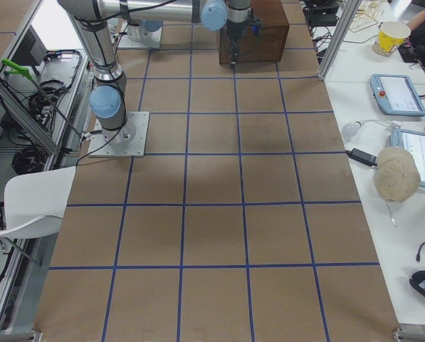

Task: Open drawer and put corn inside
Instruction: 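Lift the corn and carry it over the open drawer with the left gripper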

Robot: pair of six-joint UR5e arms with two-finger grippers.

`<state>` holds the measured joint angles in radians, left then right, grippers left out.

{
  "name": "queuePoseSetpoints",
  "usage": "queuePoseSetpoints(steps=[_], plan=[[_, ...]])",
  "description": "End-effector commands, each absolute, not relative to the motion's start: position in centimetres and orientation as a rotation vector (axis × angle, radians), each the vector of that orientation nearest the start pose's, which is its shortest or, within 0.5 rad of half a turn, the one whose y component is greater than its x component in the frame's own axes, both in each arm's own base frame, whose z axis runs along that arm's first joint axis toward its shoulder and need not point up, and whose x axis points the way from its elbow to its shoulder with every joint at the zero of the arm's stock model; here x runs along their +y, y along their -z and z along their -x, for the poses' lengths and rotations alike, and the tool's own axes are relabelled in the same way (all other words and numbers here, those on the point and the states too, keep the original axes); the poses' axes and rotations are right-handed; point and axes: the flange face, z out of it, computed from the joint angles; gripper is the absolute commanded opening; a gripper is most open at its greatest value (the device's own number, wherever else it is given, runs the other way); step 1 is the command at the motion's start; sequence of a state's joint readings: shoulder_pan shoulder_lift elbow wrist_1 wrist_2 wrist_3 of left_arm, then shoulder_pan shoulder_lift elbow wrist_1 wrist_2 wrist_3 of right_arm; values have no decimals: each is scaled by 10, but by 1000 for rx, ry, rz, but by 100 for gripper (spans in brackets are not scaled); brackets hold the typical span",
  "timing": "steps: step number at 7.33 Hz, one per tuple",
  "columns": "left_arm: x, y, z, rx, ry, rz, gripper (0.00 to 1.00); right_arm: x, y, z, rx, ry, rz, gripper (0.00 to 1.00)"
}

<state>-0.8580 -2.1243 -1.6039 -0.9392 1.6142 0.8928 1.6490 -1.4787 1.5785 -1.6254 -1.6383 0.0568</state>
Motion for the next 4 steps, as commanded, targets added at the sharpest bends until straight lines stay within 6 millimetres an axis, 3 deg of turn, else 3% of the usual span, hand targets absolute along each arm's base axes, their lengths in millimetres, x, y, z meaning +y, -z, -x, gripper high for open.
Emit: queuePoseSetpoints(steps=[1, 3, 4], plan=[[-579, -266, -323, 3023, 59, -275, 0, -513, -443, -167, 3211, -66, 37, 100], [-571, -327, -309, 3045, 120, -276, 0, -513, -443, -167, 3211, -64, 37, 100], [-568, -360, -292, 3066, 110, -279, 0, -513, -443, -167, 3211, -66, 37, 100]])
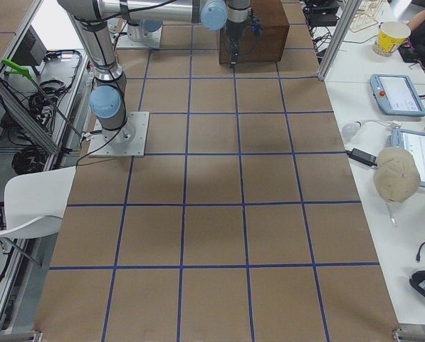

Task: Open drawer and put corn inside
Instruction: 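Lift the corn and carry it over the open drawer with the left gripper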

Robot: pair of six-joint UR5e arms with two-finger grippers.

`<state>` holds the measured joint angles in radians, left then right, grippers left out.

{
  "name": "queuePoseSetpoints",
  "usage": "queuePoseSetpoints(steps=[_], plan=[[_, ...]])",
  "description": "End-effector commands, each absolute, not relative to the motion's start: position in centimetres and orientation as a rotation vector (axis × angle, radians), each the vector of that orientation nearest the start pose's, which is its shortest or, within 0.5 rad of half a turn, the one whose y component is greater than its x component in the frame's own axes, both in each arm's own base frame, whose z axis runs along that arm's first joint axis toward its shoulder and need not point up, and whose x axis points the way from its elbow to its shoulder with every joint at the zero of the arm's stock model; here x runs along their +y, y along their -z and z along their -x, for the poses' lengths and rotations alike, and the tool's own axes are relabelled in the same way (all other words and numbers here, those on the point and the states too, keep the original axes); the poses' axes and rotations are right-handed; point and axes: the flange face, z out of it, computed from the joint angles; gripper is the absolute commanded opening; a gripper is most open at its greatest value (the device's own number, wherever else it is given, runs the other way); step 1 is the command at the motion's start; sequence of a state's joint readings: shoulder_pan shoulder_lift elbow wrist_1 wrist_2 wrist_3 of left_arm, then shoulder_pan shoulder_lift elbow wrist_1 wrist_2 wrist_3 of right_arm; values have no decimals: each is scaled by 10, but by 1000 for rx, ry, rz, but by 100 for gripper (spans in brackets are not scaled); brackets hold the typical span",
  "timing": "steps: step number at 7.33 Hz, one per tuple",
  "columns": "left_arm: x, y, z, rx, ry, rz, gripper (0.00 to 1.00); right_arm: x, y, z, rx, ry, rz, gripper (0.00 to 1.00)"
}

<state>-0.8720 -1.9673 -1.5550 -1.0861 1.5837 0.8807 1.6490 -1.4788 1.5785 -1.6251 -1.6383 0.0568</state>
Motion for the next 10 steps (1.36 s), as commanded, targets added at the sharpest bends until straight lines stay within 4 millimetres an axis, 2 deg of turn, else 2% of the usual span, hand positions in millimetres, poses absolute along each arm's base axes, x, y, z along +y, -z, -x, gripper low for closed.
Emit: queuePoseSetpoints(steps=[1, 2, 3, 4, 6, 7, 8, 10], plan=[[-568, -397, -267, 3085, 89, -226, 0, -513, -443, -167, 3210, -64, 37, 100], [-573, -426, -240, 3091, 91, -127, 0, -513, -443, -167, 3210, -64, 37, 100], [-580, -446, -200, 3104, 80, -53, 0, -513, -443, -167, 3208, -67, 37, 100], [-589, -455, -162, 3103, 97, 59, 0, -513, -442, -168, 3208, -69, 37, 100], [-613, -437, -105, 3124, 83, 325, 0, -514, -443, -167, 3210, -64, 37, 100], [-619, -430, -91, 3133, 75, 346, 0, -513, -442, -167, 3210, -69, 37, 100], [-625, -420, -85, 3186, 71, 433, 0, -513, -443, -167, 3210, -67, 37, 100], [-631, -393, -82, 3204, 3, 308, 0, -513, -442, -167, 3210, -69, 37, 100]])
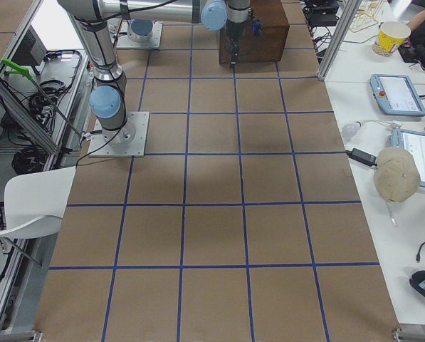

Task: Open drawer and put corn inside
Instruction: 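Lift the corn and carry it over the open drawer with the left gripper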

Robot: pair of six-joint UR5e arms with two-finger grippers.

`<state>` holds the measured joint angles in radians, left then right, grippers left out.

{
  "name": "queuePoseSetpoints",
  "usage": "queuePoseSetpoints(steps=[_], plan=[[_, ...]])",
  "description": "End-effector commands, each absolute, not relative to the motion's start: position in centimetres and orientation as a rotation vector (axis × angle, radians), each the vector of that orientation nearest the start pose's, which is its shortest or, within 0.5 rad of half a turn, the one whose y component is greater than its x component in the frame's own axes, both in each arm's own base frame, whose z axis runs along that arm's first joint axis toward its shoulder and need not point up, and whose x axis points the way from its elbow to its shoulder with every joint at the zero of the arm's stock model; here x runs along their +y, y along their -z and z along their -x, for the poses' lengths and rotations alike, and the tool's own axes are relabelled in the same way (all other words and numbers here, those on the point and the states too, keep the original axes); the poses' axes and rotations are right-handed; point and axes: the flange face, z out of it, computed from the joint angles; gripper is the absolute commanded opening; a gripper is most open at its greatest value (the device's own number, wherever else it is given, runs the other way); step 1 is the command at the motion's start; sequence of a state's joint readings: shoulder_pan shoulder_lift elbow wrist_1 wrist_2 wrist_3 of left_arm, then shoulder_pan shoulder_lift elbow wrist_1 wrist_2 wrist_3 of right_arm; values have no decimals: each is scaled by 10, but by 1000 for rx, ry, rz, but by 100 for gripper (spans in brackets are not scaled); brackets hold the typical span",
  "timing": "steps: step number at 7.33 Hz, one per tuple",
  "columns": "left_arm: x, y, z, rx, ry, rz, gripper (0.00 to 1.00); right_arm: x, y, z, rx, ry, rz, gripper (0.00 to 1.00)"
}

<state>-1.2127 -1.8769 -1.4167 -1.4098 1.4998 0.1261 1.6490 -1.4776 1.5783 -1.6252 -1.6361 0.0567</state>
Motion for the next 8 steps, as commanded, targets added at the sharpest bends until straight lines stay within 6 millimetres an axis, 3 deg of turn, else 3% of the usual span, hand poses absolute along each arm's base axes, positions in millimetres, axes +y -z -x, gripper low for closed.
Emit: queuePoseSetpoints(steps=[1, 3, 6, 7, 8], plan=[[-632, -387, -82, 3208, -12, 295, 0, -513, -443, -167, 3210, -67, 37, 100], [-630, -369, -82, 3227, -57, 106, 0, -513, -443, -167, 3211, -66, 37, 100], [-631, -361, -82, 3229, -76, 160, 0, -513, -443, -167, 3211, -66, 37, 100], [-632, -361, -83, 3227, -69, 150, 37, -513, -443, -167, 3211, -66, 37, 100], [-633, -363, -84, 3219, -47, 154, 95, -513, -443, -167, 3211, -66, 37, 100]])
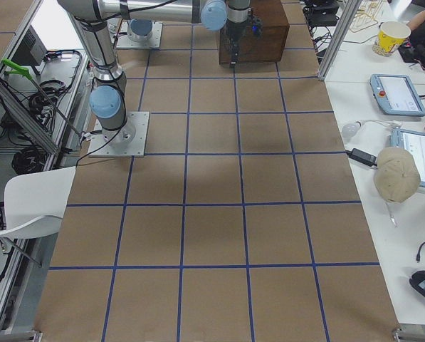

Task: Open drawer and put corn inside
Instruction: 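Lower the corn into the drawer and open the left gripper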

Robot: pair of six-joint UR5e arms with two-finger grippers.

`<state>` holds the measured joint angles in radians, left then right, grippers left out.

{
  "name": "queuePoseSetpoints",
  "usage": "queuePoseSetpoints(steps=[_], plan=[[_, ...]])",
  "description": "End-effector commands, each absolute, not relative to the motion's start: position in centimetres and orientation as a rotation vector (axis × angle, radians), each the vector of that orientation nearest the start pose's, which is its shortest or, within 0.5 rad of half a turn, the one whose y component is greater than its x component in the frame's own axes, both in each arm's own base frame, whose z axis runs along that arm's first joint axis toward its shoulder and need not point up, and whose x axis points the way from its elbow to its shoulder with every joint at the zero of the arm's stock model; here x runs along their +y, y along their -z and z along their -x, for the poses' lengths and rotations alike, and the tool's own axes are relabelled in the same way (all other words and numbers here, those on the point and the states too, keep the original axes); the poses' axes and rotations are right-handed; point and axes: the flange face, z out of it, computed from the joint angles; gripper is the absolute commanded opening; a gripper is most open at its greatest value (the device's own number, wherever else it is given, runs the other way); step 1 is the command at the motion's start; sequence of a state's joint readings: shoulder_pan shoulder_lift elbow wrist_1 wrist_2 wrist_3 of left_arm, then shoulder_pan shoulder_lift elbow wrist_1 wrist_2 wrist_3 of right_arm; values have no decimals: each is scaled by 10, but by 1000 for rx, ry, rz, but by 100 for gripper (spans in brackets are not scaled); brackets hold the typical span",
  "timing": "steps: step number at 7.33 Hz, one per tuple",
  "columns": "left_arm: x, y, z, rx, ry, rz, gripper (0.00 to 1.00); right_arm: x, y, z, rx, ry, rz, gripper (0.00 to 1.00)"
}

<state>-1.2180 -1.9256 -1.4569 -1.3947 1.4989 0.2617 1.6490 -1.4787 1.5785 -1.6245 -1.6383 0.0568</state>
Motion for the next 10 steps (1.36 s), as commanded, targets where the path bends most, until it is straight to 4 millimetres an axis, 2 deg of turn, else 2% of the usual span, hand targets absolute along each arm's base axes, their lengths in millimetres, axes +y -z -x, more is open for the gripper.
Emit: queuePoseSetpoints(steps=[1, 5, 6, 7, 8, 9, 10], plan=[[-633, -371, -85, 3214, -26, 157, 100, -513, -443, -167, 3211, -64, 37, 100], [-627, -387, -88, 3190, -10, 160, 100, -513, -442, -167, 3211, -66, 37, 100], [-625, -401, -86, 3166, 14, 156, 100, -513, -443, -167, 3211, -66, 37, 100], [-620, -423, -77, 3168, 2, 144, 100, -513, -442, -167, 3211, -69, 37, 100], [-615, -449, -66, 3167, 13, 160, 100, -513, -442, -167, 3211, -69, 37, 100], [-606, -472, -26, 3163, 36, 136, 100, -513, -443, -167, 3211, -66, 37, 100], [-594, -495, 17, 3154, 100, 38, 100, -513, -443, -167, 3211, -64, 37, 100]])
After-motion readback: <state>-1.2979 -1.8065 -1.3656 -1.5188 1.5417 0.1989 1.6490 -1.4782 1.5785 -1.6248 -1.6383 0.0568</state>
